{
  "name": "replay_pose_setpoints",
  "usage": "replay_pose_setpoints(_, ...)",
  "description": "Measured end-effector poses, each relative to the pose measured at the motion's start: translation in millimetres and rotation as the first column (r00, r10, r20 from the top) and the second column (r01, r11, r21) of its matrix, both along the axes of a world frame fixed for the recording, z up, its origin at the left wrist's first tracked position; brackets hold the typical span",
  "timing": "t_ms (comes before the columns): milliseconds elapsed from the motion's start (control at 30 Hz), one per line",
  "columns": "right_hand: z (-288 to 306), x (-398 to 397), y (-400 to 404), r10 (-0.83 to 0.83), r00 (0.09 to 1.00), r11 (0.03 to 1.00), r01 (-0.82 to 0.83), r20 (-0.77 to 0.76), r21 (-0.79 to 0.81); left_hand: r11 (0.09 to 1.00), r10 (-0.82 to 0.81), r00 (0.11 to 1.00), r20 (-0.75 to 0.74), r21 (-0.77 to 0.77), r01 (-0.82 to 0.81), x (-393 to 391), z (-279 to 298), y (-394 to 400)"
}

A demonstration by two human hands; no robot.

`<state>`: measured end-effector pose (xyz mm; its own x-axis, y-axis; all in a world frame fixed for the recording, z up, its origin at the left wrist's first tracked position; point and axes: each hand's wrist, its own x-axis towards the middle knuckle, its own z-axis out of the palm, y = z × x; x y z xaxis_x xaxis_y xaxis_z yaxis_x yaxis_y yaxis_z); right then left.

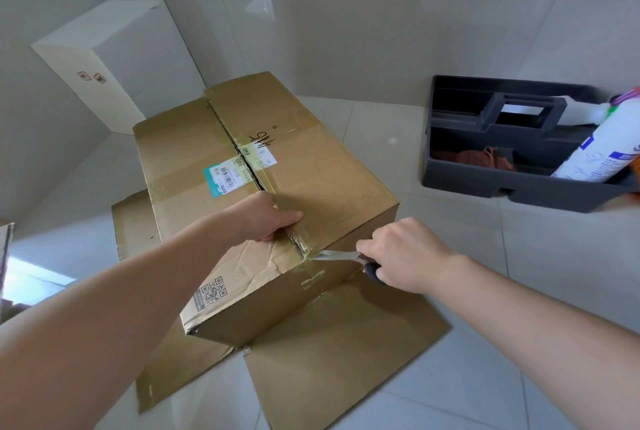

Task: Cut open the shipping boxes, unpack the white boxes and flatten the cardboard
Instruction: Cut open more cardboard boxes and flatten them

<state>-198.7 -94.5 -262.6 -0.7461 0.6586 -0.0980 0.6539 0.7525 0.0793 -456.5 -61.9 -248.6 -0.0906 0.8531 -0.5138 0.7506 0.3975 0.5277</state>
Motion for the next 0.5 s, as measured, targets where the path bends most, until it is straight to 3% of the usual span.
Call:
replay_pose_setpoints(167,2.2,1.6,-2.0,-0.009,1.0,0.996,0.008,-0.005,-0.089,1.0,-0.03,0.998,-0.062,-0.001,0.03,1.2,4.1,2.1)
replay_pose_setpoints(267,1.3,4.2,-1.8,-0.021,0.999,0.993,0.016,-0.043,-0.119,0.996,-0.067,0.976,-0.207,0.049,0.079,4.4,15.0,5.0)
replay_pose_setpoints(500,9.6,15.9,10.4,-0.128,0.984,0.973,0.101,-0.123,-0.209,0.955,-0.208,0.804,-0.557,0.061,0.289,17.9,63.3,5.2)
